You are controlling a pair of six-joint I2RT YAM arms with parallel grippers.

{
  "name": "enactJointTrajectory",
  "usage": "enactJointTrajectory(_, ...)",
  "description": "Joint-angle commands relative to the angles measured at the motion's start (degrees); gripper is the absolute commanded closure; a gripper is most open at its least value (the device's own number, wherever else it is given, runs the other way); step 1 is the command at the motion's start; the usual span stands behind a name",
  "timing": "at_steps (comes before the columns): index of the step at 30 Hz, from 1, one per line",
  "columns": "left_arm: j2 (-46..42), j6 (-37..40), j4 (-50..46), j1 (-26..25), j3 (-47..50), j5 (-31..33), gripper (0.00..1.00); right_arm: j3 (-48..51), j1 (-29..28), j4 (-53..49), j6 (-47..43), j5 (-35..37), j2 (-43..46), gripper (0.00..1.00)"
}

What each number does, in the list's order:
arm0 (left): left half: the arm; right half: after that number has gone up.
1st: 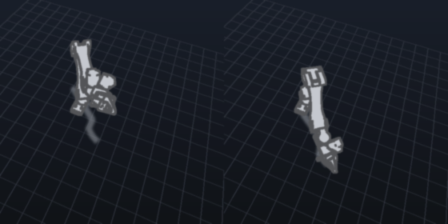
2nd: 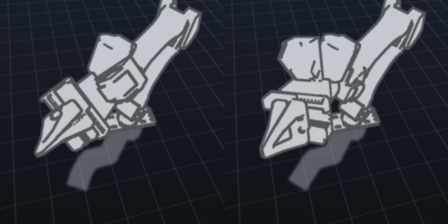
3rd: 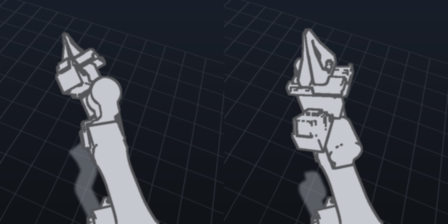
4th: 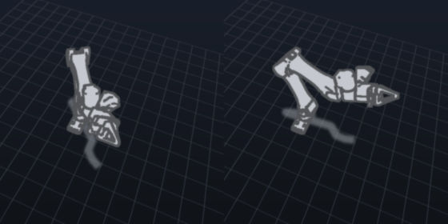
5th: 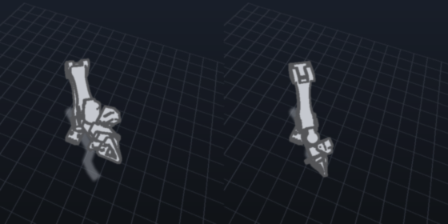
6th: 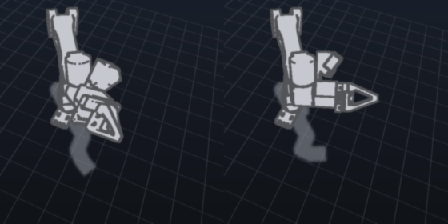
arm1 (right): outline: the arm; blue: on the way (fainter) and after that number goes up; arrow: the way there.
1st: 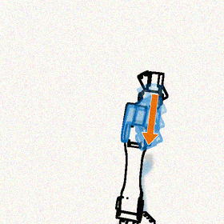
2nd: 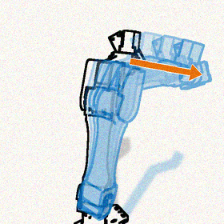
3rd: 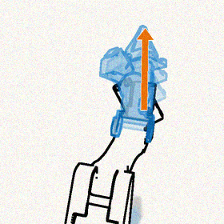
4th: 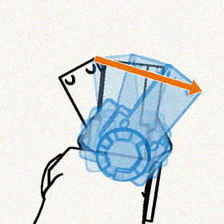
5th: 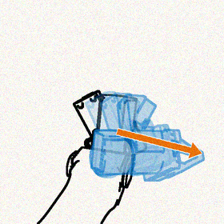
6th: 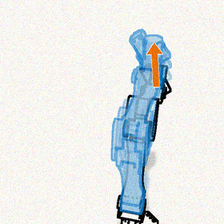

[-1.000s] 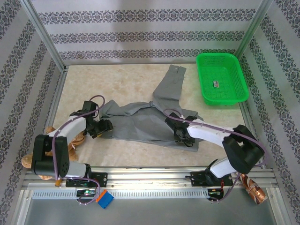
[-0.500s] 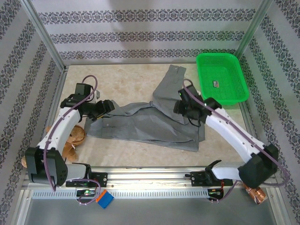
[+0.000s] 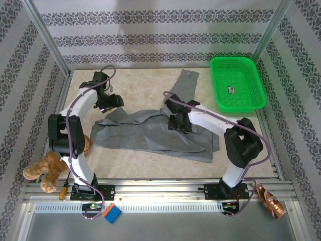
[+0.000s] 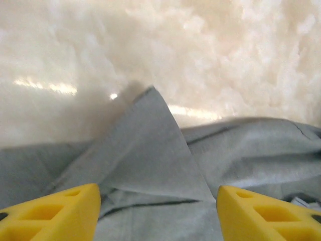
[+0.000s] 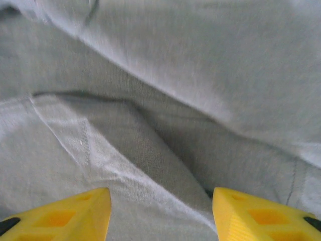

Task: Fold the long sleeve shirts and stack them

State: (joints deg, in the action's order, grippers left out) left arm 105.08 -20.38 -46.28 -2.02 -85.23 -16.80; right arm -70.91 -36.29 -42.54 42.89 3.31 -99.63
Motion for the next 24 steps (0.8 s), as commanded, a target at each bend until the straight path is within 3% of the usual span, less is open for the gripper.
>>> enactJointTrajectory(1, 5.55, 7.71, -8.48, 0.79, -7.14, 3.75, 0.41, 1.39, 0.17, 1.38, 0.51, -1.22, -0.91, 0.44)
enactJointTrajectory(9, 14.53, 15.99, -18.34, 1.01, -15.84, 4.97, 0.45, 2.35, 2.20, 1.38, -4.37, -5.49, -3.34, 0.44)
enactJointTrajectory(19, 17.35, 19.40, -17.27, 1.32, -14.44, -1.28, 0.45, 2.42, 2.56, 1.54, -5.57, -6.29, -4.43, 0.44)
enactJointTrajectory(24, 18.28, 19.44, -16.29, 1.75, -13.53, -3.45, 0.56, 3.79, 2.50, 2.02, -5.10, -6.39, -4.40, 0.44)
